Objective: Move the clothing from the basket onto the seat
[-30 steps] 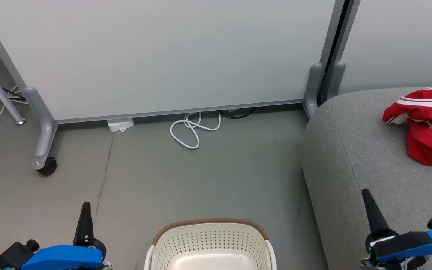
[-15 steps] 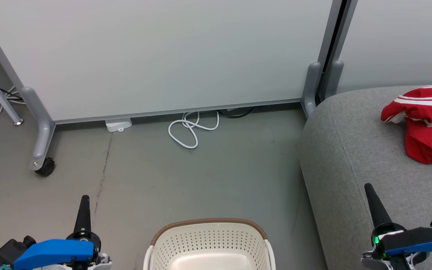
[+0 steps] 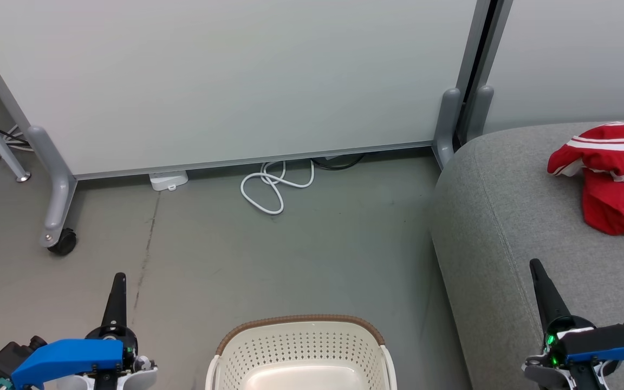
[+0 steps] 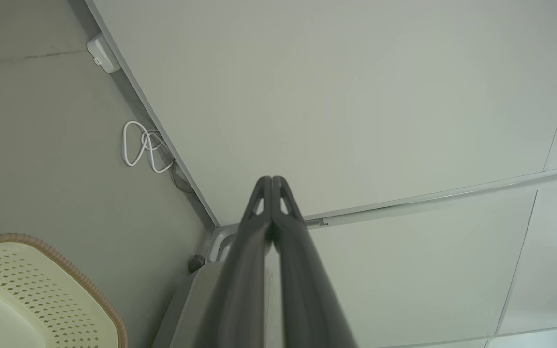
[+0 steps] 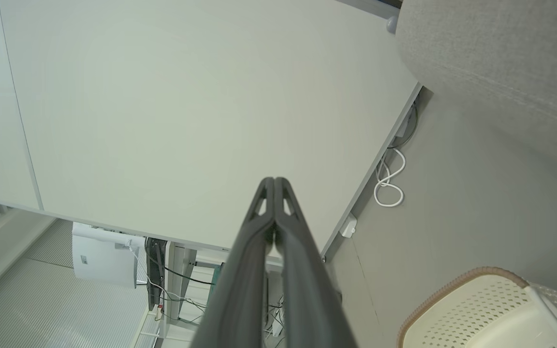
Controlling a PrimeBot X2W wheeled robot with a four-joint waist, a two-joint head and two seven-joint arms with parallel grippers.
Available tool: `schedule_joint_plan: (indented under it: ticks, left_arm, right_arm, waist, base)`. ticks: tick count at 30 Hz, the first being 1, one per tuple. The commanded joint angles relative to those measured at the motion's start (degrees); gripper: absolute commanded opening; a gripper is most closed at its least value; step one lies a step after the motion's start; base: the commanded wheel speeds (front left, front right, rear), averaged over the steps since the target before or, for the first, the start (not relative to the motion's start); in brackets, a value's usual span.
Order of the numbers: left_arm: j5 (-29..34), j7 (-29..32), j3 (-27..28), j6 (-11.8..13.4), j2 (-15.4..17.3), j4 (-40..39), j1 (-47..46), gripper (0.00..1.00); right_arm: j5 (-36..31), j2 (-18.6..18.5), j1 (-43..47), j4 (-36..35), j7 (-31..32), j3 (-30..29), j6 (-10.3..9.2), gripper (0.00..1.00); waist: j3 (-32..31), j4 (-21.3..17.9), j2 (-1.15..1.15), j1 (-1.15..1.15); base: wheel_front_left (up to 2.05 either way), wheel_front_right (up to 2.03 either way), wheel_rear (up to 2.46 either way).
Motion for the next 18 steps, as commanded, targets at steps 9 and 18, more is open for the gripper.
schedule_joint_plan:
  ticks: [9, 18]
  left_arm:
    - [-4.74, 1.38, 0.79, -0.52, -0.08, -1.02, -1.72, 0.00]
    - [-7.87, 2.29, 1.21, -0.56, -0.15, -1.31, -2.06, 0.00]
  right_arm:
    - [5.26, -0.33, -1.55, -0.05, 0.73, -0.35, 0.02, 0.00]
    - [8.73, -0.34, -1.93, 0.06, 1.15, -0.56, 0.02, 0.00]
  waist:
    - [0.07, -0.24, 0.00, 0.00]
    - [0.12, -0.43, 0.00, 0.00]
  base:
    - [0.00, 0.00, 0.00]
    - [0.00, 0.00, 0.00]
